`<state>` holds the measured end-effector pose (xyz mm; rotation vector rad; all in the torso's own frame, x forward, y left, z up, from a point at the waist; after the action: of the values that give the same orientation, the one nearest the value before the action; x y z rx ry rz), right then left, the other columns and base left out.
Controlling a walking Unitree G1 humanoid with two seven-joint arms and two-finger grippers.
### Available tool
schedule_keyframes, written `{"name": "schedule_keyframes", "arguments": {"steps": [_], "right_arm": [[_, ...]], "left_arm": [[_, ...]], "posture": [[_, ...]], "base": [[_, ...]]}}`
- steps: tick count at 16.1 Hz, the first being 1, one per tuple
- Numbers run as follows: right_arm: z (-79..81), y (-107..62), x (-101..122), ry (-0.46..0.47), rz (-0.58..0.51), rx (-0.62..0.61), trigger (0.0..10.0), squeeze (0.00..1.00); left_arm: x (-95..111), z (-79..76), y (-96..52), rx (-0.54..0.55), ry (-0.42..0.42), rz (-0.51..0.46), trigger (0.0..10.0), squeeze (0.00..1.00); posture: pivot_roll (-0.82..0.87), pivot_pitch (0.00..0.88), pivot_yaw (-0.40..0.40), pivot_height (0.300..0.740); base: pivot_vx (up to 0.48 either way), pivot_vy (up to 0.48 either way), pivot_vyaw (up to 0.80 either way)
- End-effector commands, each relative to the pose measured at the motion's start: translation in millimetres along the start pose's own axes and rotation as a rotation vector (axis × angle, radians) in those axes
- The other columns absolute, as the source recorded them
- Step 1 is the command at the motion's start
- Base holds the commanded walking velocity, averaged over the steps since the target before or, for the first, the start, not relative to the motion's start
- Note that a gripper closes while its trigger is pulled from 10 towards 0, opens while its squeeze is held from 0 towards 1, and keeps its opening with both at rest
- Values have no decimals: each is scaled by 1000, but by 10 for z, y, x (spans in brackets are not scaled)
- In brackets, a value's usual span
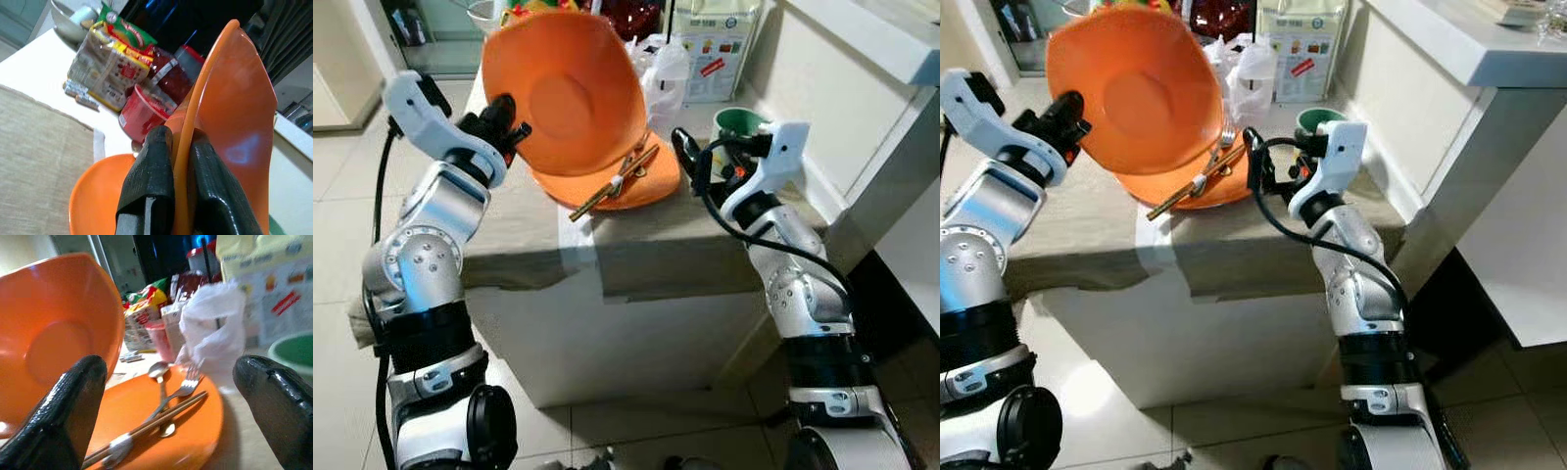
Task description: Setting the table
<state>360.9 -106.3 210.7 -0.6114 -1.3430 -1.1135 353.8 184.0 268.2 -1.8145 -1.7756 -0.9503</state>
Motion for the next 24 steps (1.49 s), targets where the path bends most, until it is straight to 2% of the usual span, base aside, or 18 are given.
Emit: {"name": "schedule_keyframes", "arguments": {"steps": [1,3,4,5,8,11,15,19,22,23,24], "right_arm": [[45,55,16,93,6,25,10000,0],[141,139,5,196,20,65,10000,0],[155,157,8,211,21,70,10000,0],[225,235,106,263,-1,104,10000,0],[331,296,251,280,-33,160,10000,0],[369,367,268,274,-31,170,10000,0],[306,434,246,216,-36,143,10000,0],[214,469,100,-4,1,82,10000,0],[146,484,44,-22,21,34,10000,0],[120,488,24,-19,22,15,10000,839],[115,487,23,-21,21,12,10000,1000]], "left_arm": [[46,-184,-24,-64,-6,-16,0,0],[-19,-297,-36,-104,-24,2,0,0],[-33,-322,-37,-114,-28,6,0,0],[-66,-363,-41,-127,-35,16,0,0],[-122,-376,-45,-131,-44,33,0,0],[-189,-502,-90,-189,-53,68,0,0],[-231,-579,-143,-233,-75,88,0,0],[-236,-616,-191,-258,-58,97,0,0],[-216,-636,-207,-267,-59,90,0,0],[-210,-634,-211,-268,-58,87,0,0],[-207,-634,-212,-268,-57,87,0,0]], "posture": [[-83,19,1,740],[-79,16,-1,740],[-79,16,-1,740],[-74,15,-3,740],[-75,15,-4,740],[-73,14,-5,740],[-64,17,-8,740],[-54,23,-14,740],[-50,25,-16,740],[-49,23,-15,740],[-48,22,-15,740]], "base": [[0,0,0],[0,0,0],[0,0,0],[0,0,0],[0,0,0],[0,0,0],[0,0,0],[0,0,0],[0,0,0],[0,0,0],[0,0,0]]}}
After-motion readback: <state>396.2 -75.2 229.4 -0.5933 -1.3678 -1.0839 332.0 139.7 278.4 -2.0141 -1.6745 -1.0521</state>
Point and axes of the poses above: a point about 5 cm out from each wrist's last joint towards the gripper, its own y axis pointing out of the wrist towards the gripper, its own x axis along the axis of the wrist's last joint, z = x × y, the point moved 2 cm from there along y, pointing out of the wrist towards the gripper, and after that the axes turned 7 degrees about -y, right-handed, at the moved point
